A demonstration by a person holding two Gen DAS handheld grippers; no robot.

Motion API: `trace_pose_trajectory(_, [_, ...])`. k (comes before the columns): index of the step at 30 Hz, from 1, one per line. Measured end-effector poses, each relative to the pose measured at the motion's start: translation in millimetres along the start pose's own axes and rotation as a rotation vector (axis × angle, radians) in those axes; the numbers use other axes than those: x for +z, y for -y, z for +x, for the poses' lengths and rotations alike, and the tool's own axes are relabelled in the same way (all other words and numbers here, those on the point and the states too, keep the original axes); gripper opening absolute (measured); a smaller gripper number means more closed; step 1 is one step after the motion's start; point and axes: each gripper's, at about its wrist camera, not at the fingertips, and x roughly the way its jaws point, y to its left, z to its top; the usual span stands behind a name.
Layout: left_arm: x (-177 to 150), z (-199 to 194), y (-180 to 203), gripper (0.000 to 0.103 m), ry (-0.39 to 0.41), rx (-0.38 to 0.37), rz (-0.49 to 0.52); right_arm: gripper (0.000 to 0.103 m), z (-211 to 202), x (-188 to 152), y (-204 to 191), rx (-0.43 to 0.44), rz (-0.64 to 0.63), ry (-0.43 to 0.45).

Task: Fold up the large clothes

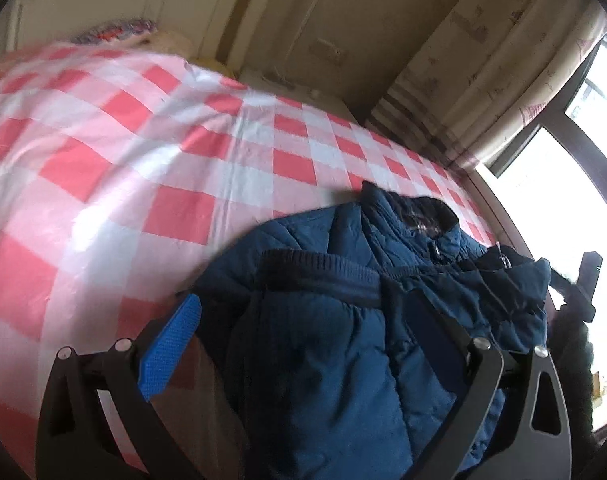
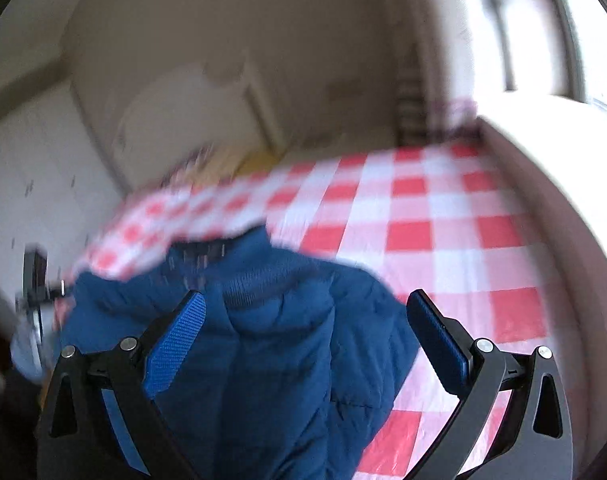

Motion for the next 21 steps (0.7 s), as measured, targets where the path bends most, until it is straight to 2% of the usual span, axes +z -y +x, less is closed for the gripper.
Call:
trace_pose_trajectory(2, [2,15,-4,0.098,-0.051,-0.018,-0.001,0.099,27,-5,2,-0.006,-0.056,-0.103])
trace_pose_trajectory(3, [1,19,-5,0.092,-0.062,-0.018,-0.006,0.094,41,-8,4,-0.014,-0.074,-0.152])
trace_pose_trajectory(4, [0,23,-5,0.068,-0.076,-0.038,-0.005,0.072,55,-11,6,-0.008,-0.077,-0.19])
trace_pose_trajectory(5, [-2,21,-4,0.042,-0.063,-0.051,0.001,0.061,56,-16,6,0.024,-0.074,-0.183])
trace_pose_trajectory(6, [-3,12,-2,0.031,-0.02,-0.019,0.004,0.033,49,-17,1,0.057,-0.093,-0.133])
trace_pose_trajectory(7, [-5,2,2,0.022,0.025,0.003,0.007,0.021,36,-18,-8,0.026,-0.14,-0.063])
trace_pose_trajectory(10, [-9,-47,25,0.02,0.188,0.081,0.053,0.012,-11,-22,-31,-0.051,-0.204,0.086])
trace_pose_trajectory(14, [12,-96,61,0.02,0.28,0.094,0.138,0.006,-75,-10,-47,-0.086,-0.179,0.235])
trace_pose_trajectory(16, [35,-106,78,0.021,0.291,0.082,0.169,0.005,-110,11,-46,-0.083,-0.116,0.347])
trace_pose_trajectory(18, [66,-99,101,0.021,0.243,0.079,0.244,0.005,-131,33,-42,-0.086,-0.069,0.416])
trace_pose_trajectory(19, [73,-91,107,0.022,0.233,0.099,0.265,0.006,-133,41,-40,-0.103,-0.061,0.423])
trace_pose_trajectory(21, [84,-63,115,0.023,0.183,0.168,0.283,0.006,-119,58,-24,-0.053,-0.004,0.351])
